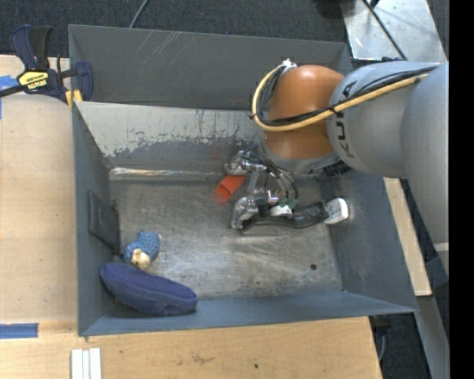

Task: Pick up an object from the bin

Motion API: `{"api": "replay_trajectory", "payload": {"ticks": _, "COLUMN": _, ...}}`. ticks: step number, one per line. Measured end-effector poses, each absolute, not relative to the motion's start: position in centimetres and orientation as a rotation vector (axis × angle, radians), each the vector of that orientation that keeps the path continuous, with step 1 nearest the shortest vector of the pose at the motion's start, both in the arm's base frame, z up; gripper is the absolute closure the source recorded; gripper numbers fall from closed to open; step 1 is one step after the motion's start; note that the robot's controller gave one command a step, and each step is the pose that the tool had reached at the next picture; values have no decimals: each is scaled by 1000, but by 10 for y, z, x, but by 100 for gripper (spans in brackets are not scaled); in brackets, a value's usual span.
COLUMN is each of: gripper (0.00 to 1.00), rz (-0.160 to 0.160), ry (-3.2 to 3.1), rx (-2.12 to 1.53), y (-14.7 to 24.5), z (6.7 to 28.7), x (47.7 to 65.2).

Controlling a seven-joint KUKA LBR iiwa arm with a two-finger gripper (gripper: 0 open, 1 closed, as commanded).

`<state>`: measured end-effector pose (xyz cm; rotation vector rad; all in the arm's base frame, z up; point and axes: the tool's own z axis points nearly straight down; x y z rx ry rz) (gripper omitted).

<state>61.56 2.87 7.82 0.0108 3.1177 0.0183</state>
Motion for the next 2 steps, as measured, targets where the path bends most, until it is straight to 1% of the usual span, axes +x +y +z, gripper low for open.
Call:
{"api": "replay_trajectory", "payload": {"ticks": 1, "gripper": 100, "rz": 13, "ry": 3110, "rx": 14, "y": 26, "z": 80, "x": 618}}
{"api": "replay_trajectory", "payload": {"ticks": 2, "gripper": 100, "rz": -3, "ry": 3101, "rx": -425, "y": 4, "z": 222, "x": 611}}
